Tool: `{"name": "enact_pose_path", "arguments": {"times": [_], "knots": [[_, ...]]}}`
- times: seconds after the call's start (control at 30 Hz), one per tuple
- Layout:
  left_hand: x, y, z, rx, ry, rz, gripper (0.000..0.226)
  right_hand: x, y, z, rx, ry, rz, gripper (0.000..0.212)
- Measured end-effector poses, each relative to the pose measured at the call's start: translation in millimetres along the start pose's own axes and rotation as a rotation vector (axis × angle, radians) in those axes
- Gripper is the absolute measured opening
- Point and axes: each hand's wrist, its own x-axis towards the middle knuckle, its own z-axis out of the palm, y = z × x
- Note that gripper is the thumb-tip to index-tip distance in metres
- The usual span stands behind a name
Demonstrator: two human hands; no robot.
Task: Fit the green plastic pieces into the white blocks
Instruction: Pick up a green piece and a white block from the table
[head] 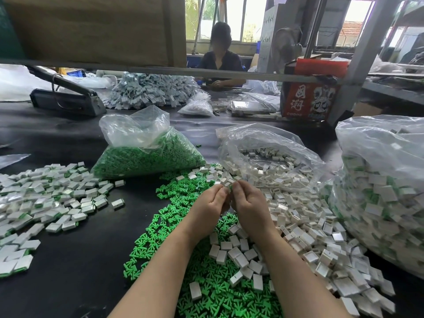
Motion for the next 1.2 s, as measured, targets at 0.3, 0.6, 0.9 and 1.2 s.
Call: {"name": "enact_pose_path", "arguments": {"times": [0.3,0.6,0.9,1.2], "knots": [[1.4,-1.5,0.8,-0.029,0.031,-0.020,0.026,1.3,1.0,0.0,0.013,0.033,-0.010,0.028],[1.4,-2.2,2.5,-0.023,0.036,-0.038,0.027,-0.5,6.3,-0.7,-0.257,-0.028,-0.057,0.033],[2.3,-6.5,2.8,0.005,0.010,-0.008,0.023,-3.0,2.5,-0.8,-0.350,-0.104,-0.056,0.039],[3.8,-12.8,4.5,0.084,0.023,-0.014,0.026,-1.0,8.9,-2.3,-0.422,-0.158,-0.037,0.037]]}}
